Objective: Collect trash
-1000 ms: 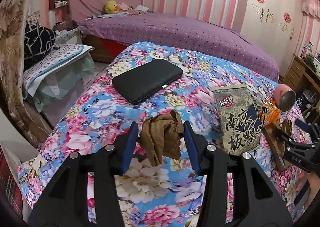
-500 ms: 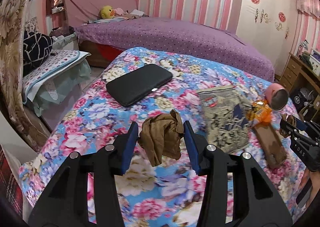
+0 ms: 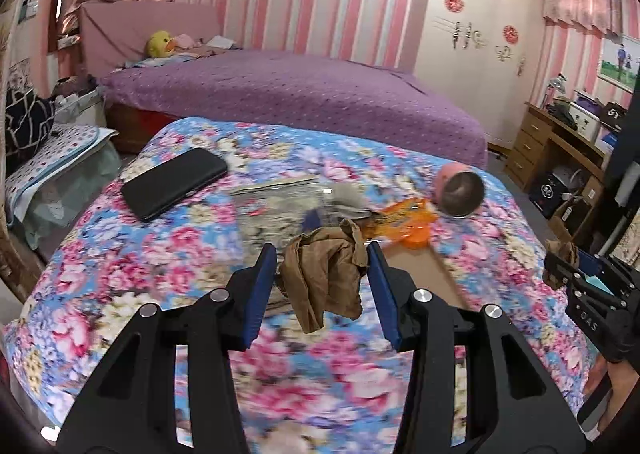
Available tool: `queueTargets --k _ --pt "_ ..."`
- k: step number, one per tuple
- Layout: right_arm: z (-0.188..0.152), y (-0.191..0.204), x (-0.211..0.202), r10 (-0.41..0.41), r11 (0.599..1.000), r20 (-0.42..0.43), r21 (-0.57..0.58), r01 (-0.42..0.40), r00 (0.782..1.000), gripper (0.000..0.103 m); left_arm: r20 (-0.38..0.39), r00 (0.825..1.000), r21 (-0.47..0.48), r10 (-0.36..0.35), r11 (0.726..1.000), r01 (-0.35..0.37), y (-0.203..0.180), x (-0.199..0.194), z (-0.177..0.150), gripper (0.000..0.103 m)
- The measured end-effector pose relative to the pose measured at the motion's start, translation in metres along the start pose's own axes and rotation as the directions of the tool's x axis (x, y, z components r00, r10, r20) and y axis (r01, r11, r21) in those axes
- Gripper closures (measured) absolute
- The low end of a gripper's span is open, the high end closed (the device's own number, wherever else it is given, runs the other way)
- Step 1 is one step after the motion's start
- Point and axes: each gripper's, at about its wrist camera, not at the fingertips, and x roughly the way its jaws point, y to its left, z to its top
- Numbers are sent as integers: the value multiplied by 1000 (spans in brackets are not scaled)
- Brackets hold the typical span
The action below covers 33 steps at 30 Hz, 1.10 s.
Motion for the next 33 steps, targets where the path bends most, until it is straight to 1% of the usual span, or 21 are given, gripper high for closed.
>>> queueTargets --k 6,10,15,20,23,29,33 --pt "-27 -40 -13 -46 995 7 88 45 999 69 -14 1000 44 -28 999 28 -37 4 -9 58" --pt "-42 -56 -8 -42 992 -12 120 43 999 69 -29 999 78 -41 996 43 -60 7 -17 58" --pt "-47 -69 -11 -59 991 -3 118 59 998 69 -35 999 149 -40 988 45 -89 13 -26 58" --pt "-48 -81 -13 -68 990 -2 121 67 998 69 -49 997 159 -63 985 70 -108 18 -32 58" --pt "-50 -91 -16 -75 989 2 125 74 997 69 -58 996 181 -69 980 78 -122 21 -37 58" --pt "-57 -113 -24 -96 986 6 140 94 995 69 -49 995 217 -83 972 92 -143 20 -46 58" --pt "-64 -131 -29 -109 980 4 171 106 994 69 -52 995 237 -88 967 98 -157 20 -52 58"
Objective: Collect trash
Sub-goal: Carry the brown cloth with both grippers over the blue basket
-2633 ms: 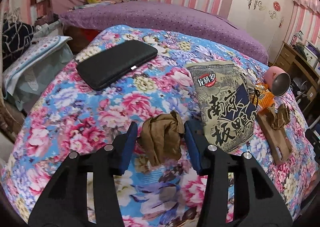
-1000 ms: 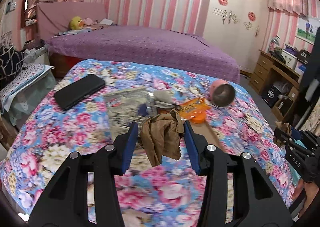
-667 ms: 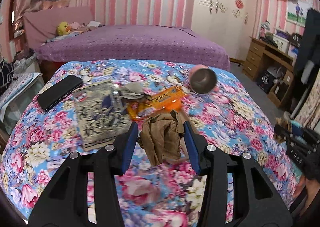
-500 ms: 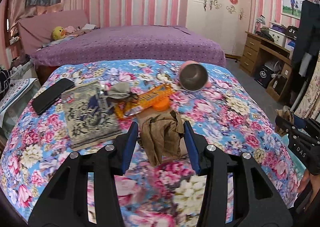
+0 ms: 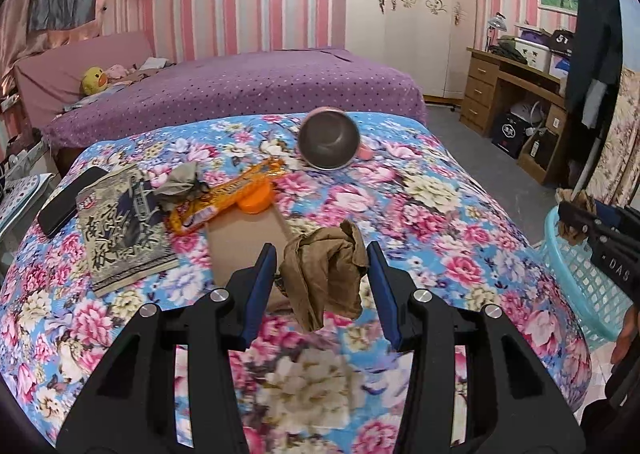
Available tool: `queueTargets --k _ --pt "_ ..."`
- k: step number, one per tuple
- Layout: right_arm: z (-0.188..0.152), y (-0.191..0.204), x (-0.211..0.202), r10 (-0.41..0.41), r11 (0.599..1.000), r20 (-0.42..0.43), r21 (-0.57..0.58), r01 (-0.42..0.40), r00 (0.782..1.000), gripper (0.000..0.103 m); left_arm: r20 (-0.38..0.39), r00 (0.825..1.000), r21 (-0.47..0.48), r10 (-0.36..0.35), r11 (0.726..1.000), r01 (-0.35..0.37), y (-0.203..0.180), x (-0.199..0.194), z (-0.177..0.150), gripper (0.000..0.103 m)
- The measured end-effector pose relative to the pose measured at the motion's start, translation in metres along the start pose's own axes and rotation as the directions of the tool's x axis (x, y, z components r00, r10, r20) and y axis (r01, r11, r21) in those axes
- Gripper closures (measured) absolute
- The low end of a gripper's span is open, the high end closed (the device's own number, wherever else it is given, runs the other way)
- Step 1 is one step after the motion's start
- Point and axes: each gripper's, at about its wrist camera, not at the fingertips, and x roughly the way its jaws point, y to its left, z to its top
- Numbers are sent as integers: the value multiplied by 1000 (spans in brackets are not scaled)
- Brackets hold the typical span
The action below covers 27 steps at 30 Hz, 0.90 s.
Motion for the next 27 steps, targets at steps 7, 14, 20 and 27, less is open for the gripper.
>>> queueTargets --k 7,14,20,27 --pt "-4 -32 -6 -39 999 8 30 39 999 69 0 999 32 -46 998 46 -26 -7 -3 58" --pt "-9 -77 -10 -92 993 3 78 91 996 69 -9 997 46 -71 996 71 -51 -3 -5 58" --pt "-19 -109 -11 -121 986 -11 112 121 993 69 30 992 56 -126 991 124 -89 -11 0 58" --pt "-33 -149 -21 -154 976 -19 155 155 988 69 25 978 92 -205 975 202 -154 -9 -1 58"
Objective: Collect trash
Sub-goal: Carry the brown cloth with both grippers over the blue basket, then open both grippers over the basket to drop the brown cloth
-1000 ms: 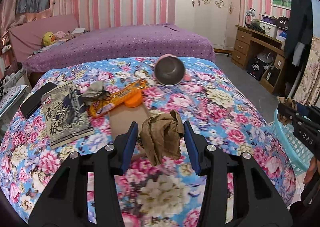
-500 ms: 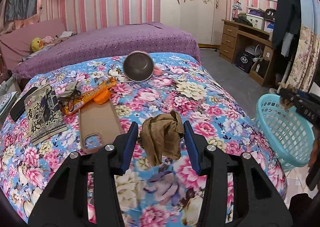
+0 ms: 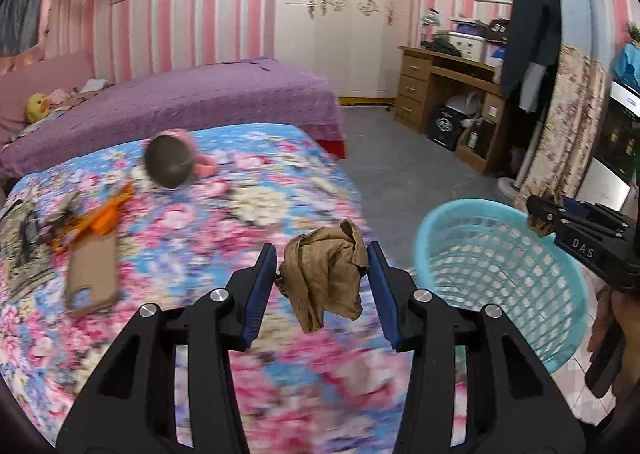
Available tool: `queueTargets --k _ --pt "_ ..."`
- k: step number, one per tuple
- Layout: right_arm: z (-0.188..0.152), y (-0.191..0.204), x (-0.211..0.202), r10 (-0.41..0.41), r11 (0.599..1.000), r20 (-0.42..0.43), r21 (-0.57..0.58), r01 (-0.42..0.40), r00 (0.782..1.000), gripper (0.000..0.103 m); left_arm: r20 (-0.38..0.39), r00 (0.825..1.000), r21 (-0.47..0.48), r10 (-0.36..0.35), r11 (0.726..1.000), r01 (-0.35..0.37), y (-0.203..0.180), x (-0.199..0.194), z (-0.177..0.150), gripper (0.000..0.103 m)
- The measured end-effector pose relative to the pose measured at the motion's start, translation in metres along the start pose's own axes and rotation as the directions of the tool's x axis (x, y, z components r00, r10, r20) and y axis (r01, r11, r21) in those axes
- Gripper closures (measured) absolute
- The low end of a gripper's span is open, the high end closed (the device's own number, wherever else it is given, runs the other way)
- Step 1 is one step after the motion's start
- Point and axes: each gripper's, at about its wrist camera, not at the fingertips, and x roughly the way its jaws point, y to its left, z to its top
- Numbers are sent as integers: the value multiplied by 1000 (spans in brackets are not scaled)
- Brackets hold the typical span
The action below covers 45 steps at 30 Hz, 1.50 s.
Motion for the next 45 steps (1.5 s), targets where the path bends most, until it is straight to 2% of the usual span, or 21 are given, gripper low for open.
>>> queueTargets --k 8,15,19,20,22,25,31,40,42,43,44,45 --pt "-11 -36 0 -22 999 -14 27 22 1000 69 -10 998 16 -64 998 64 -63 17 6 57" --pt "-19 -55 -2 -28 998 -22 51 29 999 69 -44 993 10 -107 994 108 -92 32 8 57" --pt "-19 -61 -3 -27 997 -15 75 28 1000 69 -45 992 37 -119 992 121 -107 38 9 54" --pt "-19 -62 -3 -26 996 -15 80 27 1000 69 -47 991 45 -121 991 124 -110 39 9 54" --pt "-20 -63 -2 -25 996 -16 86 26 1000 69 -53 991 56 -123 990 126 -113 41 9 44" --pt "-21 -65 -1 -25 996 -20 88 27 999 69 -37 995 47 -96 994 98 -107 40 10 27" --pt "-21 -66 -1 -30 995 -21 92 32 999 69 -4 999 47 -40 998 40 -84 35 12 11" --pt "-15 -50 -1 -24 997 -9 79 24 1000 65 3 1000 15 25 1000 -25 -50 27 12 6" --pt "-13 -45 -3 -30 997 -5 76 30 1000 61 1 1000 5 31 1000 -31 -43 23 12 6" --pt "-12 -43 -4 -34 997 -1 75 34 999 55 2 999 2 39 999 -39 -38 21 12 6" --pt "-12 -41 -4 -32 997 3 75 32 999 44 3 999 -1 45 999 -45 -34 19 12 6" --pt "-11 -38 -6 -30 997 11 77 29 999 39 4 999 -4 51 999 -51 -30 18 12 6"
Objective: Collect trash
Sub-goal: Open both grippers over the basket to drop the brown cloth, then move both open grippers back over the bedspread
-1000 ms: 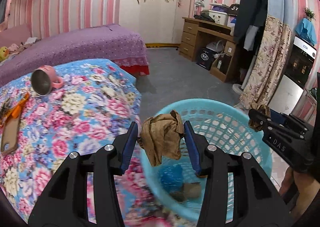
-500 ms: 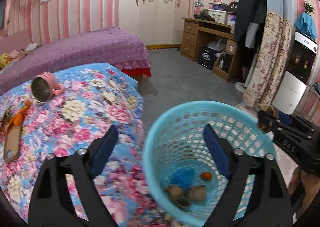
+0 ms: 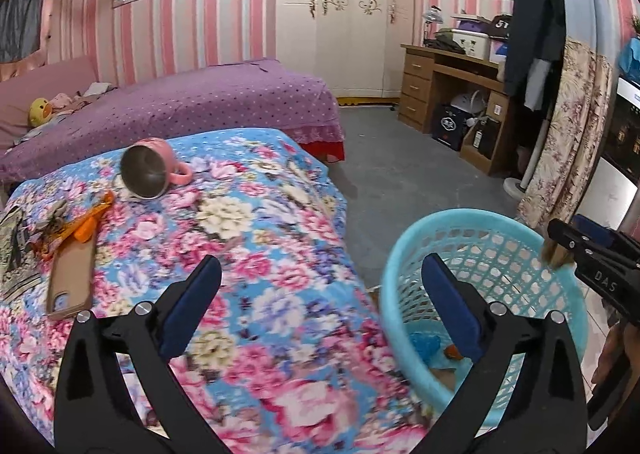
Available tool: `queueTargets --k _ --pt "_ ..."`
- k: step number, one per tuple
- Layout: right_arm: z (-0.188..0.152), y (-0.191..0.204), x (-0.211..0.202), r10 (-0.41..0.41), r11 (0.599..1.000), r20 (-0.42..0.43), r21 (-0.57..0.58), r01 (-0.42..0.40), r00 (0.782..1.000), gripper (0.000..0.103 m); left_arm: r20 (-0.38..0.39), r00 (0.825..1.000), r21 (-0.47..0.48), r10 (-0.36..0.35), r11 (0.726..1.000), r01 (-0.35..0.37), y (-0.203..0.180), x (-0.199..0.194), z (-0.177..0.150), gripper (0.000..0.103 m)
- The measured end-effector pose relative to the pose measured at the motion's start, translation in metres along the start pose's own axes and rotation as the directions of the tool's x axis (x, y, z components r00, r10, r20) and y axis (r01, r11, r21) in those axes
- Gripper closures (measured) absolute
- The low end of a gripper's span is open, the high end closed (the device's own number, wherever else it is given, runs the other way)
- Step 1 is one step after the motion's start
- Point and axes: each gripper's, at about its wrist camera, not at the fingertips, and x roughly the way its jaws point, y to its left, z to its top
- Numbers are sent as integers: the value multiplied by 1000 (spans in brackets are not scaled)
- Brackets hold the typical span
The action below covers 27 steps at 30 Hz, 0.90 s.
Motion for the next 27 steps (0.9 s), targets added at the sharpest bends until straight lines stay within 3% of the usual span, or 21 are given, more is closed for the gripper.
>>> queueTargets --k 3,5,11,18,27 --pt "2 9 -1 3 1000 2 -7 -3 1000 33 -4 1000 -15 18 1000 -18 14 -3 0 6" --pt "3 14 0 3 1000 0 -7 -3 1000 21 -3 999 -26 33 999 -33 27 -6 1 6" --pt "8 37 0 -17 1000 16 -10 17 1000 8 14 996 -43 83 996 -82 63 -19 6 6" --pt "12 73 9 -33 999 7 -35 34 999 7 21 990 -54 142 989 -140 113 -34 8 6" --pt "16 126 17 4 998 -4 -56 -4 1000 5 43 975 -87 220 973 -216 180 -52 2 6"
